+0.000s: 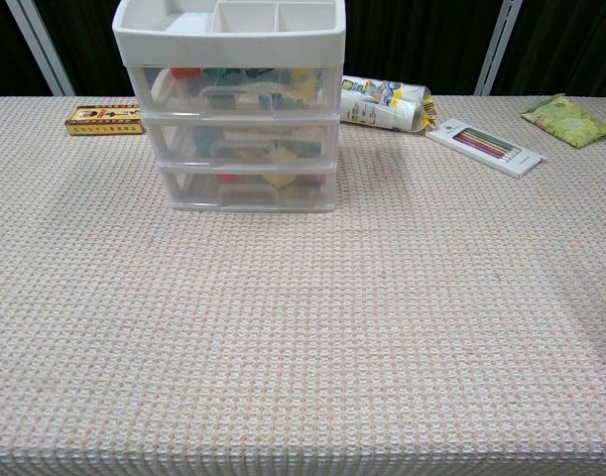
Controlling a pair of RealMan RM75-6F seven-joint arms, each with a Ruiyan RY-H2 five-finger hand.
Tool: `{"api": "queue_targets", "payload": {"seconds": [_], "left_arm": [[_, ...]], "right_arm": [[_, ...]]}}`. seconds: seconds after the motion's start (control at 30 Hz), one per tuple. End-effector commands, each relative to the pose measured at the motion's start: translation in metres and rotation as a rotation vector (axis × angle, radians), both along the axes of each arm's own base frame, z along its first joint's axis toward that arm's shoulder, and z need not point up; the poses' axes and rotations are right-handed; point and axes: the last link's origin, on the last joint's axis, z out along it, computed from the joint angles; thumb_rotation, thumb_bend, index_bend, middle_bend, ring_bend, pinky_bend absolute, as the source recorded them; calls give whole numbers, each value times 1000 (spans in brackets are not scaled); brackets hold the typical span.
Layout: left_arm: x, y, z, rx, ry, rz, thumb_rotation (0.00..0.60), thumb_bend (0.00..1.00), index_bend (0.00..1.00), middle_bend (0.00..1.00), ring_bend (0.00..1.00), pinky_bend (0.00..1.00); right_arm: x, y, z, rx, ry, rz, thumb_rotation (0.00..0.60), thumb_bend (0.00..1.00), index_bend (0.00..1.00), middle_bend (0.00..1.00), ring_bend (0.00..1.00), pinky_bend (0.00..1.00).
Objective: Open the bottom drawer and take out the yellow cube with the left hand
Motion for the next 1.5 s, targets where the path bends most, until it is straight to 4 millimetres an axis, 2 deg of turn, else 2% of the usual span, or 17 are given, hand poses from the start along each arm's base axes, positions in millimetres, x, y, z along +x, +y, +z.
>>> {"api": "queue_targets", "payload": {"seconds": [0.03, 0.2, 0.37, 0.43, 0.57, 0.7, 0.8, 0.93, 1.07, 1.23, 1.3, 1.5], "left_arm": [[0, 0, -1, 17, 1, -3, 600, 49, 182, 230, 182, 205], [5, -1, 0, 36, 0, -18, 600, 42, 182, 231, 182, 205], [24, 10, -6, 25, -46, -77, 600, 24, 193, 269, 217, 243], [36, 19, -13, -6, -77, -118, 600, 32, 232, 300, 253, 335], [68, 42, -37, -119, -203, -204, 600, 78, 351, 392, 372, 595], [98, 60, -66, -247, -302, -247, 600, 136, 383, 504, 541, 885], [118, 71, -91, -350, -400, -233, 600, 159, 390, 565, 626, 975], [137, 87, -120, -450, -564, -155, 600, 214, 400, 634, 731, 1000], [157, 100, -148, -552, -803, 7, 600, 268, 380, 690, 825, 1000], [179, 115, -169, -610, -1041, 185, 600, 306, 306, 732, 867, 1000], [189, 118, -178, -636, -1191, 298, 600, 320, 280, 754, 877, 1000], [202, 122, -201, -665, -1359, 516, 600, 350, 230, 786, 892, 1000]], "right_arm": [[2, -3, 1, -7, 0, 4, 600, 61, 0, 27, 0, 0], [2, -2, 4, -19, -3, 5, 600, 61, 0, 27, 0, 0], [-3, 4, 9, -41, -21, 3, 600, 61, 0, 28, 0, 0], [-3, 6, 11, -49, -26, 9, 600, 61, 0, 28, 0, 0], [-2, 9, 16, -59, -26, 31, 600, 61, 0, 28, 0, 0], [-2, 12, 20, -65, -26, 41, 600, 61, 0, 28, 0, 0], [-2, 14, 21, -68, -30, 37, 600, 61, 0, 29, 0, 0], [-4, 16, 21, -65, -34, 30, 600, 61, 0, 31, 0, 0], [-3, 16, 21, -65, -32, 32, 600, 61, 0, 31, 0, 0], [0, 16, 19, -63, -29, 36, 600, 60, 0, 32, 0, 0], [0, 15, 19, -64, -27, 36, 600, 61, 0, 32, 0, 0], [1, 14, 18, -63, -26, 30, 600, 61, 0, 34, 0, 0]]}}
